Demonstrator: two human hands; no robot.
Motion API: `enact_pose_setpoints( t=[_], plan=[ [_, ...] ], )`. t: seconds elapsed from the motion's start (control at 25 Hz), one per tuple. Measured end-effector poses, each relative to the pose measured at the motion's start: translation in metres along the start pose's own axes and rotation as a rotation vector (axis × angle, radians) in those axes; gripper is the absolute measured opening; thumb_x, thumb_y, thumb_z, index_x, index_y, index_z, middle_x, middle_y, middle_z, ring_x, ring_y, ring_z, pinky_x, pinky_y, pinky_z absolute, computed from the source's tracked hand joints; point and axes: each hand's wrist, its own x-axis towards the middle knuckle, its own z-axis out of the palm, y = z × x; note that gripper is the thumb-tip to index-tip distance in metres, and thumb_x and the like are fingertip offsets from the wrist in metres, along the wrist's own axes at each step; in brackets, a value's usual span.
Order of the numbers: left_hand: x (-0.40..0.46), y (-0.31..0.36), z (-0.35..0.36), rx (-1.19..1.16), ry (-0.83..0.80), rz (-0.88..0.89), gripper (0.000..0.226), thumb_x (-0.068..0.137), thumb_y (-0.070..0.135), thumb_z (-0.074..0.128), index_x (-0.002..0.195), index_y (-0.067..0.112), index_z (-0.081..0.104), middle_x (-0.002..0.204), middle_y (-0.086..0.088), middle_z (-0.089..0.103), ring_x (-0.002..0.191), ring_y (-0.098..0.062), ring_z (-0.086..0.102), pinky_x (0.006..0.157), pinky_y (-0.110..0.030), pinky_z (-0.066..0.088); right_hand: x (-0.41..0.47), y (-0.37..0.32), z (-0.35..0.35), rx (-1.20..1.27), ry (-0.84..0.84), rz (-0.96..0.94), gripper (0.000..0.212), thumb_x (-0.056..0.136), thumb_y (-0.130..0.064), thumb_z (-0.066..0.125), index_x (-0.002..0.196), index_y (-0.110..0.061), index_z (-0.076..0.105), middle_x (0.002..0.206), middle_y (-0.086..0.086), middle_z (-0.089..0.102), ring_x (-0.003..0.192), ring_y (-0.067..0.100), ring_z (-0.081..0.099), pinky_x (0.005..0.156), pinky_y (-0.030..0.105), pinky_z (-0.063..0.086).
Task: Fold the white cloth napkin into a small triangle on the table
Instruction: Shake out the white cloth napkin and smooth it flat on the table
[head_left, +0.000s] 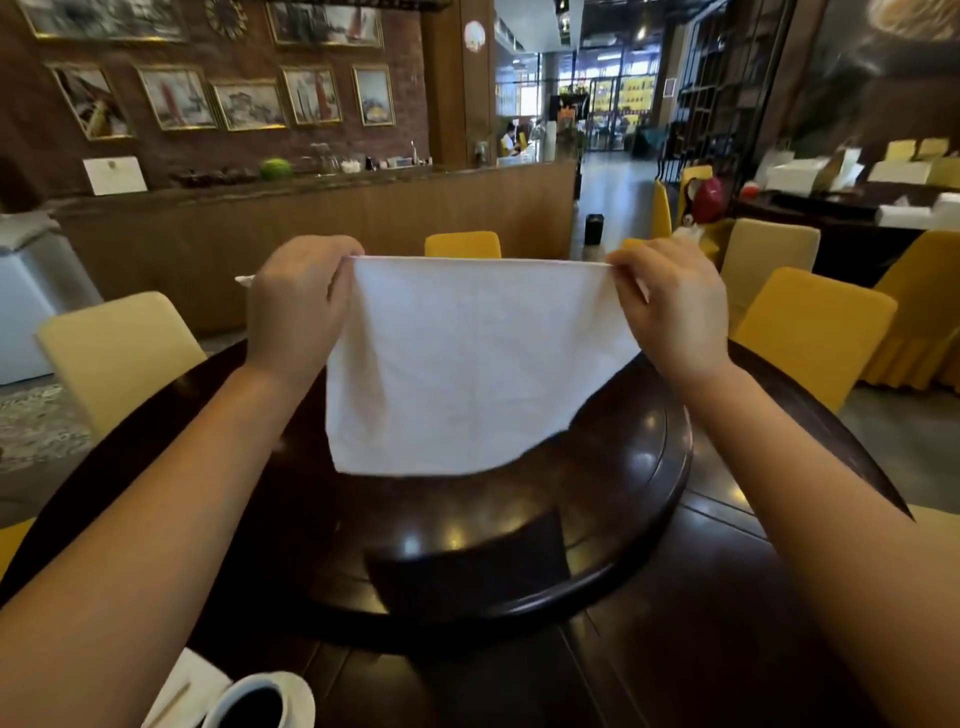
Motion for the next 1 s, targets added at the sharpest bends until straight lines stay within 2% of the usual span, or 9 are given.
enact_pose_setpoints(
  t=[0.12, 0.2, 0.32, 0.4, 0.52, 0.64, 0.8, 1.0],
  plan=[
    [-0.074, 0.006, -0.005, -0.031, -0.039, 0.042, 0.020, 0.093, 0.004, 0.050, 0.100, -0.002, 0.068, 0.096, -0.017, 0.069, 0.094, -0.028, 0.062, 0.089, -0.035, 0.046, -0.063, -0.005, -0.008, 0.076, -0.110, -0.027, 0.013, 0.089, -0.010, 0.055, 0.087, -0.003, 0.066, 0.077, 0.012, 0.066, 0.075, 0.029, 0.058, 0.069, 0.036, 0.041],
    [-0.140, 0.015, -0.007, -0.050, -0.142, 0.014, 0.020, 0.092, 0.005, 0.052, 0.100, -0.003, 0.069, 0.096, -0.016, 0.070, 0.093, -0.029, 0.064, 0.090, -0.036, 0.046, -0.121, -0.006, -0.009, 0.130, -0.246, 0.043, 0.017, 0.089, -0.016, 0.055, 0.087, -0.005, 0.068, 0.075, 0.010, 0.065, 0.074, 0.027, 0.057, 0.071, 0.036, 0.041],
    [-0.245, 0.034, -0.008, -0.095, -0.319, -0.045, 0.023, 0.092, 0.013, 0.052, 0.092, 0.000, 0.072, 0.089, -0.012, 0.071, 0.086, -0.023, 0.066, 0.088, -0.029, 0.045, -0.213, -0.015, -0.012, 0.161, -0.497, 0.141, 0.018, 0.083, -0.021, 0.055, 0.080, -0.008, 0.067, 0.068, 0.007, 0.063, 0.068, 0.025, 0.056, 0.066, 0.033, 0.041],
    [-0.309, 0.048, -0.009, -0.127, -0.452, -0.117, 0.030, 0.094, 0.019, 0.048, 0.088, 0.003, 0.073, 0.089, -0.011, 0.072, 0.083, -0.024, 0.069, 0.086, -0.029, 0.045, -0.269, -0.024, -0.014, 0.191, -0.673, 0.162, 0.003, 0.078, -0.011, 0.064, 0.076, -0.010, 0.066, 0.065, 0.007, 0.062, 0.062, 0.028, 0.058, 0.061, 0.036, 0.046],
    [-0.385, 0.068, -0.015, -0.172, -0.651, -0.188, 0.050, 0.101, 0.028, 0.029, 0.088, 0.007, 0.073, 0.094, -0.010, 0.073, 0.087, -0.024, 0.070, 0.082, -0.029, 0.049, -0.337, -0.036, -0.017, 0.240, -0.895, 0.208, 0.017, 0.069, 0.003, 0.074, 0.072, -0.011, 0.065, 0.064, 0.003, 0.063, 0.060, 0.023, 0.060, 0.056, 0.034, 0.050],
    [-0.436, 0.081, -0.028, -0.189, -0.851, -0.203, 0.067, 0.102, 0.036, 0.013, 0.090, 0.008, 0.073, 0.095, -0.008, 0.073, 0.091, -0.021, 0.070, 0.076, -0.029, 0.054, -0.390, -0.052, -0.026, 0.234, -1.044, 0.256, 0.021, 0.066, 0.007, 0.073, 0.070, -0.011, 0.065, 0.065, 0.000, 0.064, 0.060, 0.018, 0.058, 0.056, 0.026, 0.045],
    [-0.477, 0.090, -0.050, -0.198, -0.971, -0.277, 0.068, 0.102, 0.040, 0.013, 0.091, 0.009, 0.073, 0.096, -0.007, 0.073, 0.092, -0.020, 0.069, 0.074, -0.030, 0.055, -0.436, -0.074, -0.048, 0.244, -1.109, 0.363, 0.019, 0.067, 0.004, 0.075, 0.071, -0.012, 0.066, 0.069, 0.001, 0.065, 0.066, 0.018, 0.059, 0.061, 0.026, 0.048],
    [-0.503, 0.104, -0.081, -0.253, -0.990, -0.394, 0.050, 0.100, 0.034, 0.031, 0.096, 0.008, 0.073, 0.103, -0.004, 0.071, 0.104, -0.016, 0.064, 0.091, -0.024, 0.046, -0.468, -0.107, -0.088, 0.216, -1.067, 0.527, 0.017, 0.065, 0.007, 0.075, 0.075, -0.005, 0.068, 0.080, 0.008, 0.064, 0.079, 0.025, 0.059, 0.070, 0.033, 0.050]
  ],
)
